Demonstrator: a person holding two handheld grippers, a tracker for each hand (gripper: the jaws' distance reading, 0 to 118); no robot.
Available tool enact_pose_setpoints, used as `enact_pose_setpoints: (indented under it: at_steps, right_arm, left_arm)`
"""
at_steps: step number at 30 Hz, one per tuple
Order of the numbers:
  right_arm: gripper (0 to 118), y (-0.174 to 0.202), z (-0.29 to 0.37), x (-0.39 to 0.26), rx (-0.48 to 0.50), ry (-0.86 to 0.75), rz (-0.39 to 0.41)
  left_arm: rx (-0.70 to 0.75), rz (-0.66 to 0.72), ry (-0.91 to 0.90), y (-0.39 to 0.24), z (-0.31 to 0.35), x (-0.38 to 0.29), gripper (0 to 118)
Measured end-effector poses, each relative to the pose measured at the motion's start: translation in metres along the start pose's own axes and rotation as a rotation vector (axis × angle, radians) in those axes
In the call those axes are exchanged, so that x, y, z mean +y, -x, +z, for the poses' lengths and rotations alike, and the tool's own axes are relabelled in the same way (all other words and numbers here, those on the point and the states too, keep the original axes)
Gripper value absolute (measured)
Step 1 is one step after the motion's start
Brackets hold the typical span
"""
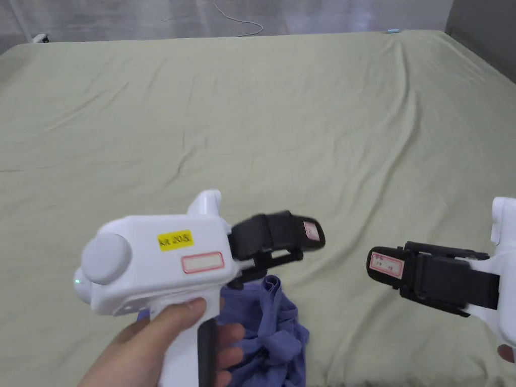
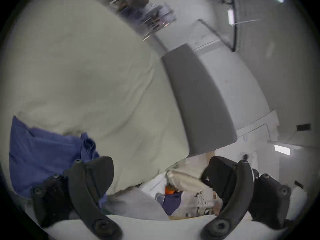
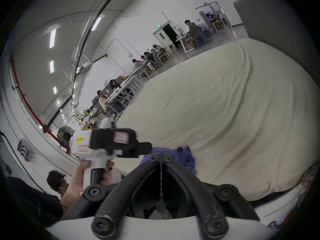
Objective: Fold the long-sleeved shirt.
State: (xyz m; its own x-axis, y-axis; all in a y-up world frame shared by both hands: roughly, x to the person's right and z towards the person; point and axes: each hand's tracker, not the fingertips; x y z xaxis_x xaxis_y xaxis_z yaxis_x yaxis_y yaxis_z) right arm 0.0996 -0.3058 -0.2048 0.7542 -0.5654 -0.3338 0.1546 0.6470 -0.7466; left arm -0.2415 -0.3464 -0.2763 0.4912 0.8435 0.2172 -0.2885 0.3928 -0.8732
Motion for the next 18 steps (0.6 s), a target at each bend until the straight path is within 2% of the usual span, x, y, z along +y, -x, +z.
enact_pose_setpoints:
  at_steps: [2, 3, 4, 5, 6, 7, 8, 10, 11, 14, 16, 17, 18]
  right_arm:
    - [0, 0.003, -0.001, 0.001, 0.005, -0.014, 0.004]
    - [0, 0.004, -0.002, 0.001, 0.004, -0.017, 0.004]
    - [0, 0.005, -0.004, 0.000, -0.002, -0.017, 0.006]
    - [0, 0.006, -0.006, -0.001, -0.011, -0.014, 0.008]
    - [0, 0.006, -0.008, -0.002, -0.018, -0.010, 0.013]
    - [0, 0.007, -0.011, -0.004, -0.025, -0.001, 0.021]
    - [0, 0.008, -0.014, -0.006, -0.038, 0.010, 0.029]
    - [0, 0.008, -0.019, -0.008, -0.071, 0.030, 0.040]
    - [0, 0.009, -0.022, -0.009, -0.086, 0.038, 0.044]
    - [0, 0.012, -0.025, -0.010, -0.127, 0.059, 0.056]
    - [0, 0.014, -0.024, -0.010, -0.158, 0.064, 0.058]
    - [0, 0.014, -0.023, -0.010, -0.170, 0.061, 0.052]
    - [0, 0.012, -0.022, -0.008, -0.175, 0.052, 0.043]
  left_arm:
    - [0.077, -0.059, -0.023, -0.003, 0.014, 0.005, 111]
    - [0.216, -0.119, -0.007, -0.001, 0.016, 0.007, 104]
    - [0.385, -0.184, 0.023, 0.001, 0.014, 0.005, 80]
    - [0.530, -0.267, 0.057, 0.007, 0.005, 0.000, 33]
    - [0.666, -0.339, 0.098, 0.016, -0.008, -0.007, 0]
    - [0.788, -0.357, 0.139, 0.026, -0.019, -0.017, 0]
    - [0.783, -0.378, 0.208, 0.036, -0.036, -0.026, 0]
    - [0.651, -0.303, 0.329, 0.060, -0.066, -0.048, 0]
    - [0.650, -0.272, 0.379, 0.071, -0.082, -0.059, 0]
    - [0.731, -0.317, 0.454, 0.077, -0.127, -0.091, 0]
    - [0.627, -0.311, 0.409, 0.061, -0.139, -0.091, 0]
    - [0.584, -0.279, 0.421, 0.056, -0.146, -0.090, 0]
    - [0.474, -0.210, 0.411, 0.054, -0.150, -0.086, 0]
